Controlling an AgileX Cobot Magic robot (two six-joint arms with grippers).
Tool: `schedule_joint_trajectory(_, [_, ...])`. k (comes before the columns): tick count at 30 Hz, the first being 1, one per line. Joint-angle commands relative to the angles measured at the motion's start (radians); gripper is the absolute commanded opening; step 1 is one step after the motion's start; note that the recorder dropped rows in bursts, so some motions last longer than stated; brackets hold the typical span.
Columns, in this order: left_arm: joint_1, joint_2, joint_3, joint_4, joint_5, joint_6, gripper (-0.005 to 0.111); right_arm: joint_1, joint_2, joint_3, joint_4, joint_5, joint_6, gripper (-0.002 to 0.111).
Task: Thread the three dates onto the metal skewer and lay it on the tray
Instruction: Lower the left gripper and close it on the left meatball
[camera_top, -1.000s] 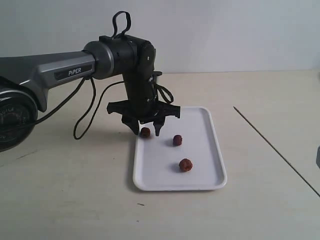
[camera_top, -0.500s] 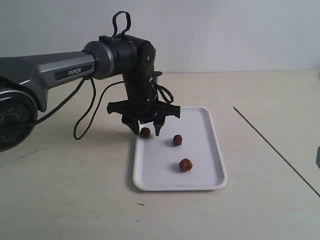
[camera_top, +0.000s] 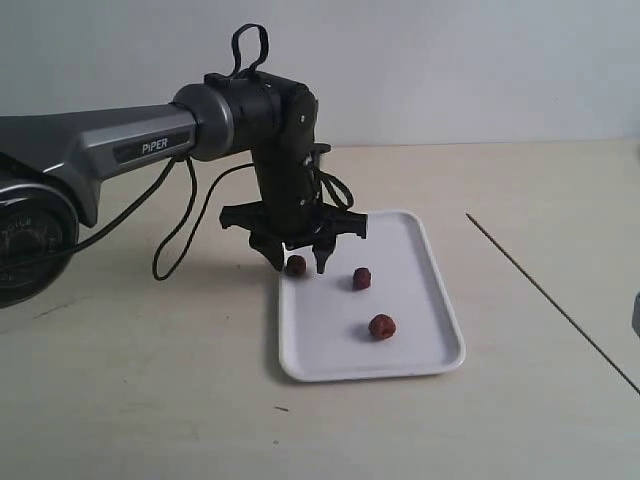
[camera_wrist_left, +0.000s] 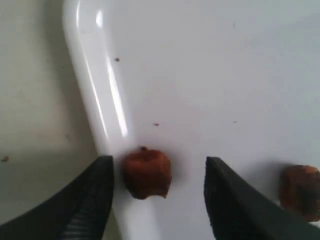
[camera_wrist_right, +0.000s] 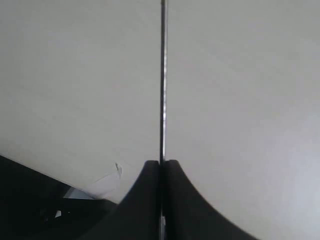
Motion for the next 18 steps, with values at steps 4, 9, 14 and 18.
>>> schedule_joint_trajectory(4, [-0.008, 0.005, -0.007, -0.016, -0.008, -0.004, 0.054, 0.001, -0.008, 0.004, -0.002, -0.008, -0.007, 0.0])
schedule_joint_trajectory(9, [-0.008, -0.003, -0.007, -0.016, -0.004, -0.008, 0.054, 0.001, -0.008, 0.004, -0.002, -0.008, -0.007, 0.0])
schedule_joint_trajectory(14, [-0.008, -0.015, -0.007, -0.016, 0.001, -0.01, 0.054, 0.001, -0.008, 0.004, -0.002, -0.008, -0.007, 0.0])
schedule_joint_trajectory(18, [-0.008, -0.015, -0.007, -0.016, 0.004, -0.014, 0.054, 0.001, -0.008, 0.004, -0.002, -0.008, -0.007, 0.0])
